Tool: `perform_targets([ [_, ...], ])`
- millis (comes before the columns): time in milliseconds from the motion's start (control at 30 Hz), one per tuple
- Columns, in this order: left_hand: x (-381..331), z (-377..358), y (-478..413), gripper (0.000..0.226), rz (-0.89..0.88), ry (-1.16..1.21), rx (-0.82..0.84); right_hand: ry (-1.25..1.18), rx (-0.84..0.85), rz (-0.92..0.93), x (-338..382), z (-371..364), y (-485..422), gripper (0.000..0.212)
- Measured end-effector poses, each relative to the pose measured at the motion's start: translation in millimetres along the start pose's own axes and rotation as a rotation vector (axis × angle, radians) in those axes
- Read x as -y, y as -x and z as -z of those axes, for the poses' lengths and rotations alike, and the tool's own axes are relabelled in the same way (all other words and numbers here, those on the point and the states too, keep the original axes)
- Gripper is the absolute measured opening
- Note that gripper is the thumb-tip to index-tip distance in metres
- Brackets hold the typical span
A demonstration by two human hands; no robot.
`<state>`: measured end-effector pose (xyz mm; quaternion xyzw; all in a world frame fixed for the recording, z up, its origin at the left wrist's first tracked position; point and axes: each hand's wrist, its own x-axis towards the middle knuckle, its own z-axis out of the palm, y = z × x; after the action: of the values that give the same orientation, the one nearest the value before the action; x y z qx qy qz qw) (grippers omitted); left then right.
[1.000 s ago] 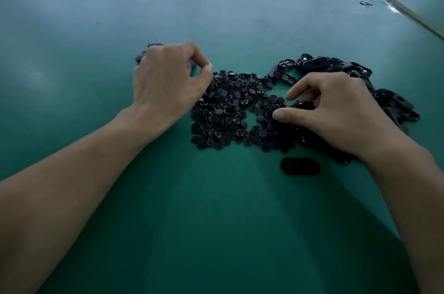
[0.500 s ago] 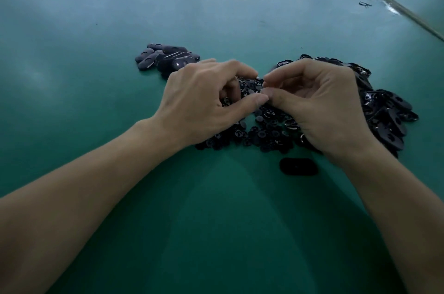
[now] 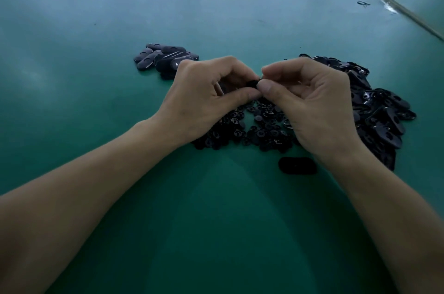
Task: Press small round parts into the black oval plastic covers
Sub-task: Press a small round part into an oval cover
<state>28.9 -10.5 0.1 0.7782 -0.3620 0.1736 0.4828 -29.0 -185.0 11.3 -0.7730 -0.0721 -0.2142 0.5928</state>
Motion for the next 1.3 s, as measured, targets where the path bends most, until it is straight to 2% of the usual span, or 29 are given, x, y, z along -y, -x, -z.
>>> perform_targets([
  [100,-0.7,0.5,-2.1,0.018,0.08,0.084,-0.031,0.101,-0.039,0.046,2.2,-2.0,1.4,0.014],
  [233,-1.8,3.2,-4.3,0.019,0.154,0.206,-0.091,0.219,-0.025,0.043,3.5,-1.1,2.6,0.018],
  [500,-3.1,4.3,-3.0,0.01,0.166,0.198,-0.054,0.167,-0.029,0.03,3.5,-1.4,1.8,0.015],
  [833,-2.1,3.3,-3.4,0.012,0.171,0.189,-0.037,0.177,-0.059,0.007,4.6,-0.2,1.3,0.013],
  [933,-1.2,4.2,-4.8,0.01,0.17,0.187,-0.058,0.351,-0.073,-0.003,4.5,1.5,1.7,0.01],
  [1067,2.0,5.2,-5.8,0.01,0.183,0.209,-0.089,0.676,0.038,-0.015,4.7,4.1,5.9,0.013],
  [1167,3.2,4.5,-6.8,0.012,0.194,0.219,-0.097,0.745,0.109,-0.009,8.5,3.2,7.5,0.018],
  [1300,3.5,4.6,-8.3,0.014,0.204,0.228,-0.129,0.755,0.176,-0.052,9.7,0.2,7.7,0.01],
])
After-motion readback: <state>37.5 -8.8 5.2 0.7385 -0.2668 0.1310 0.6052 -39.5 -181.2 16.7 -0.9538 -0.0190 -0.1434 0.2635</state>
